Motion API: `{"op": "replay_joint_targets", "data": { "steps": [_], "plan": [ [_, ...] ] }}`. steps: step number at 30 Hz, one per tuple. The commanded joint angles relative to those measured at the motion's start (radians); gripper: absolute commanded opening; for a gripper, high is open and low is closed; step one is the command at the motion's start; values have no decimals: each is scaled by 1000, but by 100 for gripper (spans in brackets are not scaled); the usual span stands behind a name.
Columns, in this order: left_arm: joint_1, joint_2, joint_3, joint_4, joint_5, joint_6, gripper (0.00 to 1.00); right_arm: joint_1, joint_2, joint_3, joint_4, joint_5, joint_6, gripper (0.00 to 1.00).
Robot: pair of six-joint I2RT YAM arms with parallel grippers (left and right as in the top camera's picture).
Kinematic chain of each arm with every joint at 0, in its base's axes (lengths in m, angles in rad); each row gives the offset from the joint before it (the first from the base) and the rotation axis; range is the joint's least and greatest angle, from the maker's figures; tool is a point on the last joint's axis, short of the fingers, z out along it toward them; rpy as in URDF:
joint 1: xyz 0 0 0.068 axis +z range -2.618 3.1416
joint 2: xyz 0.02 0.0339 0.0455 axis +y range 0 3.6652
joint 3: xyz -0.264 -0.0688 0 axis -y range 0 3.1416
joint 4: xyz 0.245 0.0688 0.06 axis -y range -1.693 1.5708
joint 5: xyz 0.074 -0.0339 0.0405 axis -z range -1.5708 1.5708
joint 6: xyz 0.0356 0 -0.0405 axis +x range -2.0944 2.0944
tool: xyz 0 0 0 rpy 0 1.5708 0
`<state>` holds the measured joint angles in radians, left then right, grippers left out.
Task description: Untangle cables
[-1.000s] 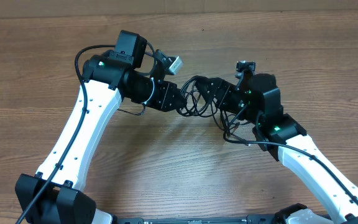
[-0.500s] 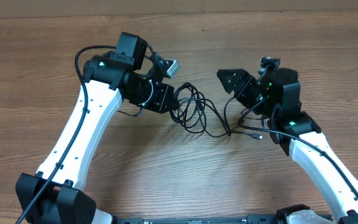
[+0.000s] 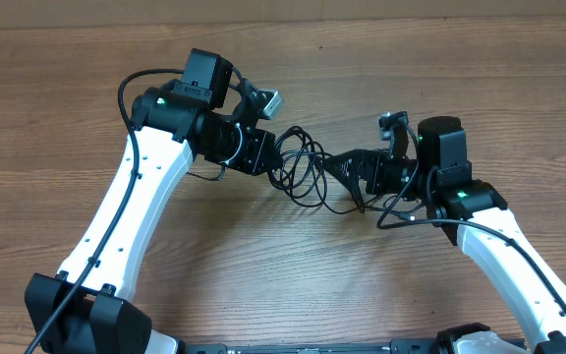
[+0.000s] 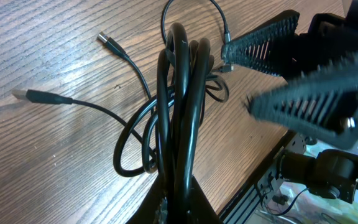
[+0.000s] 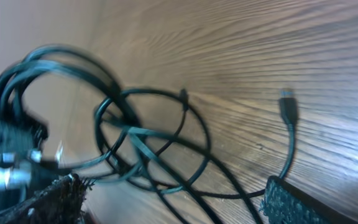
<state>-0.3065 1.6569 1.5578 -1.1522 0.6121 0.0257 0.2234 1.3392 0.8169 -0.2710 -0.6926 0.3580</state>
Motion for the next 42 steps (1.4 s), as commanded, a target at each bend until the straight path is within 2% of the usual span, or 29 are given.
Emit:
{"op": "replay_joint_targets", "data": {
  "steps": [1,3,5,8,10,11,15,17,22,23,24,25,26,29,34,36,38,39,42],
  "plan": [
    [-3,4,0,5,5,12,4,0,-2,6,3,-79,-151,90],
    [-3,4,0,5,5,12,7,-12,-5,16,-8,-80,-150,90],
    [-3,4,0,5,5,12,15,-30,-18,33,-35,-94,-150,90],
    [-3,4,0,5,-14,11,63,-69,-91,54,-105,-113,-150,90],
    [-3,4,0,5,-52,11,82,-71,-111,54,-123,-113,-150,90],
    [-3,4,0,5,-93,11,100,-71,-126,54,-148,-109,-150,90],
    [-3,5,0,6,-153,-57,100,-71,-126,54,-187,-101,-150,90],
    [-3,6,-5,8,-204,-144,99,-71,-126,54,-208,-82,-150,90],
    [-3,6,-88,24,-340,-526,100,-71,-126,54,-261,-11,-150,90],
    [-3,6,-137,38,-356,-661,100,-71,-126,54,-277,13,-150,90],
    [-3,6,-163,47,-359,-721,98,-71,-126,54,-281,21,-150,90],
    [-3,6,-222,79,-358,-833,91,-71,-126,54,-294,40,-150,91],
    [-3,6,-245,95,-359,-866,89,-71,-126,54,-298,45,-150,91],
    [2,6,-334,198,-378,-886,81,-71,-126,54,-322,64,-150,91],
    [5,6,-377,212,-573,-854,72,-71,-125,54,-357,64,-150,94],
    [5,6,-379,217,-617,-852,64,-71,-125,54,-365,64,-150,95],
    [5,6,-379,236,-660,-850,48,-71,-125,54,-367,64,-150,95],
    [5,6,-379,245,-677,-846,44,-71,-125,54,-367,64,-150,95],
    [4,6,-386,283,-690,-816,43,-71,-125,54,-368,64,-150,95]
  ]
}}
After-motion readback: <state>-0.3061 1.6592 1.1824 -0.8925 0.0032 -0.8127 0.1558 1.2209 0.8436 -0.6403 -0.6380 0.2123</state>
